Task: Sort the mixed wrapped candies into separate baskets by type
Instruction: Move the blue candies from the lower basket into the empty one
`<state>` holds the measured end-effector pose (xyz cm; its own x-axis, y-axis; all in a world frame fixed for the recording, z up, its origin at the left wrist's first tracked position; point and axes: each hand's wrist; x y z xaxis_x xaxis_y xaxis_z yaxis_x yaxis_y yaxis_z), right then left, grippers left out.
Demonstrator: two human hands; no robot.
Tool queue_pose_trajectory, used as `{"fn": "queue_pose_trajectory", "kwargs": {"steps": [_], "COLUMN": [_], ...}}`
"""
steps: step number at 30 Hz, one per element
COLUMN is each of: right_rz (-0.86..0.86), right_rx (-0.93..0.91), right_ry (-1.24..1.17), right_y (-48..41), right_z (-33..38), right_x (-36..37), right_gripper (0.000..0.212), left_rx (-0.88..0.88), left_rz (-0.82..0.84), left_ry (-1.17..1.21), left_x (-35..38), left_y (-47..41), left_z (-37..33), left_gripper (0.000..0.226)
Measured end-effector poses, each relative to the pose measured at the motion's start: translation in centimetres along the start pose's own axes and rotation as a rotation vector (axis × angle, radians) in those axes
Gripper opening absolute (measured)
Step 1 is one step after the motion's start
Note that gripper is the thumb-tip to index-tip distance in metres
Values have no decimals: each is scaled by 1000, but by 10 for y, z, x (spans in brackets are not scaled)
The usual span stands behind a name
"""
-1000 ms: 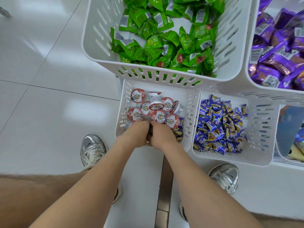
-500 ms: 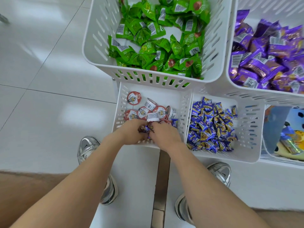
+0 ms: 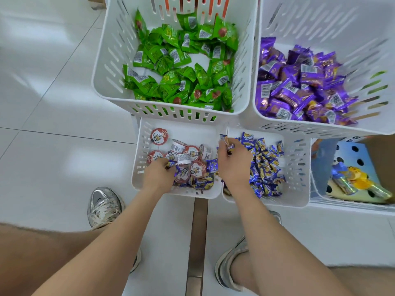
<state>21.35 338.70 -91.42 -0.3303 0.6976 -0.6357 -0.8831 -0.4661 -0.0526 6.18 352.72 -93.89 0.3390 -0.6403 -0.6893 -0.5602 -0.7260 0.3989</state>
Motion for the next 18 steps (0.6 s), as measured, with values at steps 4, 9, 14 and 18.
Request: {"fn": "queue_pose_trajectory", "kwargs": {"steps": [4, 9, 14, 18], "right_rz": [-89, -187, -97, -101], "right_rx": [351, 722, 797, 621], "right_ry": [-213, -212, -304, -369], "right_y": [-4, -4, -5, -2], "right_z": [-29, -53, -57, -47], "right_x": [-27, -59, -73, -83], "right_gripper": [48, 45, 33, 34], "left_rx": [-15, 85, 370, 476], "left_rz": [-124, -231, -112, 173], "left_ry": [4, -38, 127, 190], "left_x": [0, 5, 17, 42], "left_y": [1, 4, 19, 20], "left_z": [-16, -42, -84, -112], "left_gripper": [12, 14, 12, 17]}}
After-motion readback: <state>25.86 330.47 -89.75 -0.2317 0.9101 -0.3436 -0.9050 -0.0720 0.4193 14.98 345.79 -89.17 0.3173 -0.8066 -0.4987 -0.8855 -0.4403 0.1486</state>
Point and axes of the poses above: each hand's wrist, its own y-axis away from the middle knuckle, its own x-axis out of the palm, z = x × y, and after that the axes turned 5 degrees about z, right-handed
